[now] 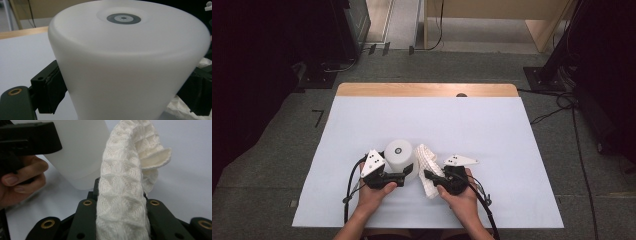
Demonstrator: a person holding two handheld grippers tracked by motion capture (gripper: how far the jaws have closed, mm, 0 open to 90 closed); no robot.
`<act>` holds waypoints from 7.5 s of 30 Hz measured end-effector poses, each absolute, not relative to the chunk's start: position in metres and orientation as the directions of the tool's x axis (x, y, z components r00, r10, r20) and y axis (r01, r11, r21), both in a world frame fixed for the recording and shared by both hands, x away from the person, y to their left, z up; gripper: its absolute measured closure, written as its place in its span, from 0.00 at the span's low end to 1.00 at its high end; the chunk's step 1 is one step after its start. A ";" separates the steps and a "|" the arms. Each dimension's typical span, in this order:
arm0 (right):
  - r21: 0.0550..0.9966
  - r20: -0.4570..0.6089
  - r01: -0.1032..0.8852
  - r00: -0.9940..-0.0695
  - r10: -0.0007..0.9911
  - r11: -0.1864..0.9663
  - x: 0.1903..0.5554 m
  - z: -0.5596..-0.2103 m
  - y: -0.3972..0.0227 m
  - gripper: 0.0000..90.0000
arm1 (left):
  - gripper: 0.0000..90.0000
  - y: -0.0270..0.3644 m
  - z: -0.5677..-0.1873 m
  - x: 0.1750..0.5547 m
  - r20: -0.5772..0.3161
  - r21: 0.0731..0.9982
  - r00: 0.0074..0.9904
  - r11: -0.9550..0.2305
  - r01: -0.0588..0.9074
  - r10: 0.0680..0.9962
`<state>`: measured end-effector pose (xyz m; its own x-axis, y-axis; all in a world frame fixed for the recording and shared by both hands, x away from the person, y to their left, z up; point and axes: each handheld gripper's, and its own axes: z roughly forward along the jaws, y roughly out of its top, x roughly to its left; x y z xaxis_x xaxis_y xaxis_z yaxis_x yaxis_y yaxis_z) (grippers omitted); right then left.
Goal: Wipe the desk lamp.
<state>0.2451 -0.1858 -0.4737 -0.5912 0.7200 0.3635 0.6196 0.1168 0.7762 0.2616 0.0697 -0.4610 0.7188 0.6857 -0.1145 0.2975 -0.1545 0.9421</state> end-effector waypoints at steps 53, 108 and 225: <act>0.841 0.381 0.540 -0.592 0.710 -0.001 0.245 -0.439 -0.219 0.82 | 0.09 0.051 -0.475 0.262 -0.006 0.919 0.768 -0.300 0.258 0.641; 0.797 0.400 0.598 -0.629 0.667 0.086 0.245 -0.464 -0.193 0.82 | 0.10 0.060 -0.458 0.257 -0.073 0.938 0.787 -0.225 0.262 0.612; 0.773 0.475 0.633 -0.615 0.630 0.036 0.249 -0.460 -0.199 0.82 | 0.10 0.058 -0.464 0.254 -0.060 0.940 0.802 -0.238 0.246 0.594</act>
